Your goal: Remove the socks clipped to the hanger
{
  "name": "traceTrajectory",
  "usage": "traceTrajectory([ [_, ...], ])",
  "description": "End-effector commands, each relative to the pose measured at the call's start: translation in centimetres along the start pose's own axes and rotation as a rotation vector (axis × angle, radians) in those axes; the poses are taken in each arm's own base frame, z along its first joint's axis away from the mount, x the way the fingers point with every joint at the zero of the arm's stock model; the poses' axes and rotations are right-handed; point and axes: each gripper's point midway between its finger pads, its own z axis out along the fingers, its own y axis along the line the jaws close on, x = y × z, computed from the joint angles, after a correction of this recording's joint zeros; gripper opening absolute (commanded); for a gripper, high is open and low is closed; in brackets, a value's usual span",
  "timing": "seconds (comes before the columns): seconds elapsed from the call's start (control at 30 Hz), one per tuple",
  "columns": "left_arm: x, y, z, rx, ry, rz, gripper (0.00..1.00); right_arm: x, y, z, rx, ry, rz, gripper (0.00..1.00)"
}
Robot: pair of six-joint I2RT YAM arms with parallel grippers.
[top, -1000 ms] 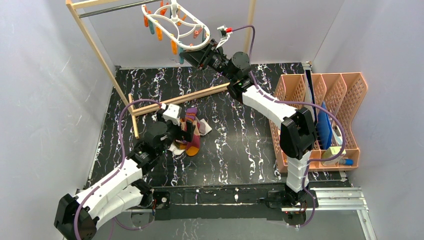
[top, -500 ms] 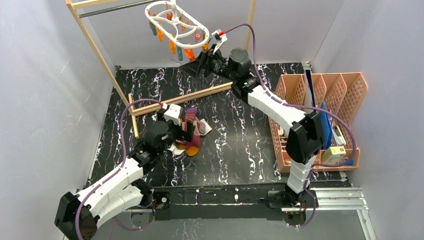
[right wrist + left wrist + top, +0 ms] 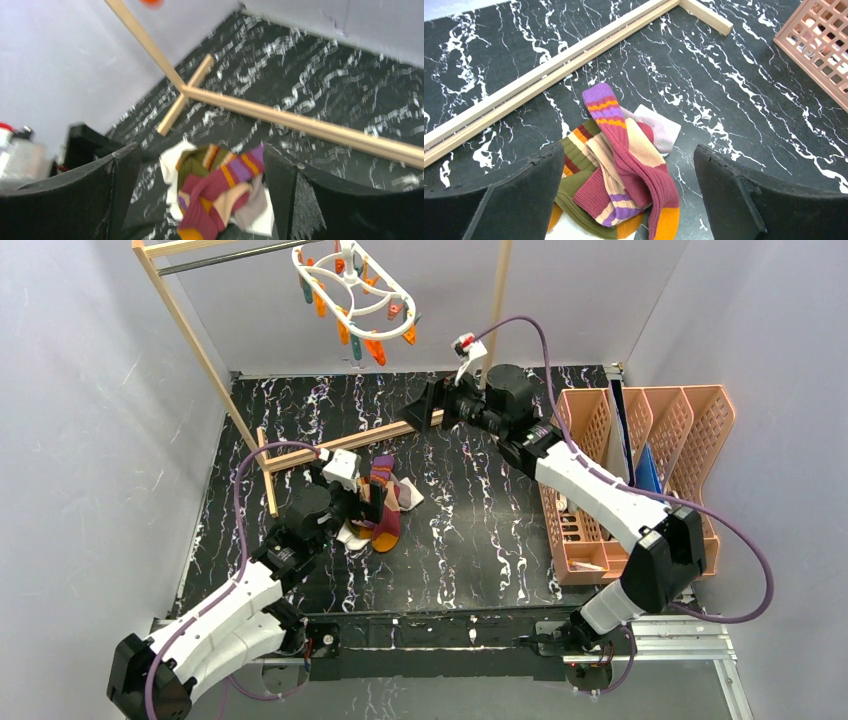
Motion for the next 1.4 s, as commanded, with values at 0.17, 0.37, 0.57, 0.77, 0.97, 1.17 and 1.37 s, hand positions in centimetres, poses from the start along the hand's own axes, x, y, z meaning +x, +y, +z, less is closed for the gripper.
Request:
traceTrajectory([
  [0.17, -2.6, 0.5, -1.3, -0.012, -0.093, 0.025, 0.98, 4.7, -2.0, -5.4, 0.158, 0.183, -0.016, 0.98],
  [0.37, -4.9, 1.4, -3.0, -0.039, -0.143, 0.049, 0.98, 3.2, -3.3, -9.3, 0.320, 0.202, -0.088, 0.98],
  [0.57, -10.2, 2.2, -4.9, -0.073, -0.207, 0.093, 0.98, 1.3, -4.2, -13.3, 0.462, 0.194, -0.141, 0.98],
  [0.77, -14.7, 3.1, -7.2, -0.112, -0.295, 0.088, 0.98, 0.7, -4.3, -16.2, 0.521, 0.140, -0.149, 0.98],
  [0.97, -14.4, 3.2, -7.8, -0.112, -0.266, 0.091, 0.98, 0.7, -4.2, -16.8, 0.523, 0.117, -0.141, 0.98],
  [1.17, -14.2, 3.3, -8.4, -0.111, -0.272, 0.079, 0.98, 1.0, -4.0, -16.6, 0.507, 0.104, -0.127, 0.98],
  [1.37, -14.0, 3.5, -8.8, -0.114, -0.272, 0.083, 0.98, 0.3, -4.2, -16.9, 0.529, 0.081, -0.134, 0.98],
])
